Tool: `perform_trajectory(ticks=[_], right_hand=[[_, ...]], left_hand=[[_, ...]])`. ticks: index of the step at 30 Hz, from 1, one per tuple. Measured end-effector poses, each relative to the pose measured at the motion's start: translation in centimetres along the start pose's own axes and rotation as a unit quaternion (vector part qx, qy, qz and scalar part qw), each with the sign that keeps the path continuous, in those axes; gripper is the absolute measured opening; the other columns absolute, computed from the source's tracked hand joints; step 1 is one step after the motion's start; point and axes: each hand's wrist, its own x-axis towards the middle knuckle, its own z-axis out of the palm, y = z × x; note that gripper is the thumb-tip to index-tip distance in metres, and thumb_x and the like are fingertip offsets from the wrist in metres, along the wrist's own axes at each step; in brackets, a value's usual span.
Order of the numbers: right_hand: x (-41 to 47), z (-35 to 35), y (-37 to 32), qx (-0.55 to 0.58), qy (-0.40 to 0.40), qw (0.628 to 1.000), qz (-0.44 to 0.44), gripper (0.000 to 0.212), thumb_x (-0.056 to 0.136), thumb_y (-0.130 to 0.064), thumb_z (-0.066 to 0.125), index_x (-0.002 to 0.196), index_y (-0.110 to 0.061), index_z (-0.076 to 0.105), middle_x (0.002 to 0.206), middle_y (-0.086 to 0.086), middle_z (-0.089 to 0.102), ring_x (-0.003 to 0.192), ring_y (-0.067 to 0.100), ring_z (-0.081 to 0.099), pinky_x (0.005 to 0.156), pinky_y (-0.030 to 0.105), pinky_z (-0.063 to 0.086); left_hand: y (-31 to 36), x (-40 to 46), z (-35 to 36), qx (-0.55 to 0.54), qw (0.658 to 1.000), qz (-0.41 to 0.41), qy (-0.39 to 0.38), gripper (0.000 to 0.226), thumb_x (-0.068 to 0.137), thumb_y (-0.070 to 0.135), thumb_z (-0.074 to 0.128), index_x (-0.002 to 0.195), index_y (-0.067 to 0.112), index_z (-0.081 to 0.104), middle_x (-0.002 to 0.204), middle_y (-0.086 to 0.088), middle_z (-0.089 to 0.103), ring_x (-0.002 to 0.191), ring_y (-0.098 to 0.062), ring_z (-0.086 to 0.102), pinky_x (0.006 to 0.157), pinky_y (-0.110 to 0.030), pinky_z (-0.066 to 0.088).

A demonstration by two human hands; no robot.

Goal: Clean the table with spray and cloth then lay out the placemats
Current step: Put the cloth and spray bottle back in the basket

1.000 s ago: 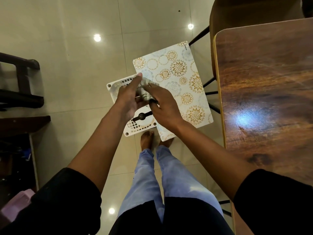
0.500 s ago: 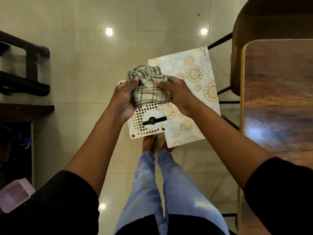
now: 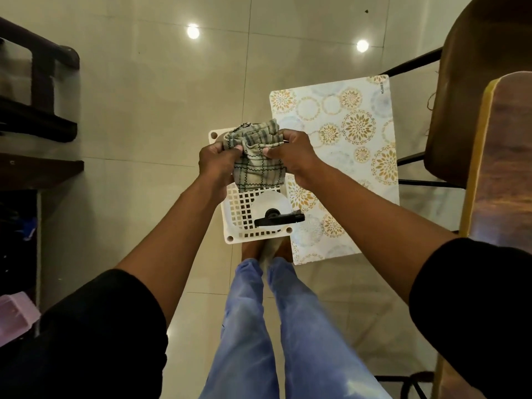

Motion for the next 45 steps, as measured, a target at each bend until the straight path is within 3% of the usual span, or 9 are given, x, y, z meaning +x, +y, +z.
perform_trajectory(ticks=[7,11,16,20,23,27,34,40,45], right_hand=[[3.8,1.2,3.5,-0.071,0.071,0.995,0.003,0.026,0.08,-0.002,0.075,0.101,-0.016,0.074,0.094,0.004,0.078,0.088,0.022,0.075,0.084,0.047,0.063],[4.2,1.5,4.1,-0.137,0.088,0.986,-0.023,0.026,0.077,-0.007,0.074,0.098,-0.023,0.073,0.09,-0.003,0.077,0.087,0.018,0.074,0.083,0.045,0.062],[3.8,1.3,4.0,-0.228,0.086,0.968,-0.054,0.038,0.08,-0.014,0.075,0.117,-0.02,0.068,0.103,-0.003,0.074,0.096,0.017,0.07,0.087,0.037,0.058],[1.7,0.2,3.4,-0.38,0.133,0.9,-0.167,0.044,0.087,-0.01,0.061,0.129,-0.022,0.06,0.11,0.002,0.074,0.098,0.026,0.069,0.079,0.034,0.055],[0.9,-0.9,3.3,-0.492,0.142,0.813,-0.275,0.045,0.09,-0.012,0.059,0.134,-0.025,0.06,0.119,0.0,0.071,0.105,0.026,0.065,0.08,0.037,0.054],[1.9,-2.0,4.3,-0.583,0.023,0.714,-0.386,0.04,0.085,-0.014,0.071,0.124,-0.019,0.071,0.128,0.0,0.069,0.116,0.031,0.058,0.086,0.046,0.054],[3.7,-2.9,6.2,-0.675,-0.031,0.633,-0.378,0.046,0.086,-0.036,0.072,0.13,-0.026,0.066,0.147,-0.002,0.057,0.141,0.032,0.042,0.1,0.048,0.043],[3.2,-3.1,6.2,-0.646,-0.033,0.661,-0.381,0.048,0.087,-0.033,0.073,0.133,-0.024,0.065,0.147,0.0,0.058,0.14,0.032,0.045,0.101,0.05,0.047],[-0.3,-4.0,5.0,-0.485,0.065,0.791,-0.367,0.042,0.089,-0.024,0.07,0.13,-0.02,0.068,0.134,0.0,0.067,0.121,0.027,0.058,0.098,0.046,0.049]], left_hand=[[-2.2,3.2,0.8,0.087,0.995,0.019,0.055,0.037,0.09,0.012,0.074,0.126,0.017,0.079,0.111,-0.003,0.083,0.103,-0.026,0.081,0.096,-0.055,0.066],[-3.6,4.6,0.9,0.114,0.991,0.039,0.059,0.057,0.072,0.022,0.066,0.128,0.023,0.079,0.109,0.003,0.083,0.102,-0.023,0.08,0.096,-0.053,0.066],[-2.9,3.1,1.6,0.167,0.981,0.069,0.064,0.049,0.095,0.006,0.068,0.14,0.025,0.072,0.118,0.007,0.077,0.11,-0.019,0.074,0.099,-0.04,0.062],[-2.9,2.4,1.0,0.233,0.962,0.124,0.072,0.062,0.098,0.012,0.072,0.156,0.025,0.056,0.145,0.002,0.069,0.131,-0.019,0.067,0.105,-0.035,0.054],[-3.1,1.9,0.0,0.348,0.906,0.233,0.062,0.065,0.096,0.009,0.072,0.158,0.017,0.053,0.156,-0.009,0.059,0.141,-0.029,0.059,0.117,-0.044,0.048],[-3.3,1.6,-0.8,0.54,0.764,0.352,-0.013,0.066,0.094,0.002,0.074,0.156,0.008,0.055,0.164,-0.015,0.05,0.151,-0.039,0.048,0.115,-0.053,0.048],[-4.0,2.6,-0.9,0.638,0.68,0.359,-0.043,0.074,0.085,0.003,0.087,0.153,0.002,0.058,0.165,-0.023,0.049,0.152,-0.047,0.046,0.109,-0.059,0.053],[-4.0,2.7,-0.8,0.623,0.688,0.371,-0.036,0.069,0.084,0.003,0.084,0.15,0.003,0.061,0.164,-0.022,0.051,0.15,-0.047,0.047,0.106,-0.059,0.054],[-2.8,0.2,-0.5,0.544,0.737,0.4,-0.02,0.061,0.092,0.003,0.074,0.151,0.004,0.062,0.16,-0.02,0.056,0.156,-0.044,0.044,0.123,-0.059,0.044]])
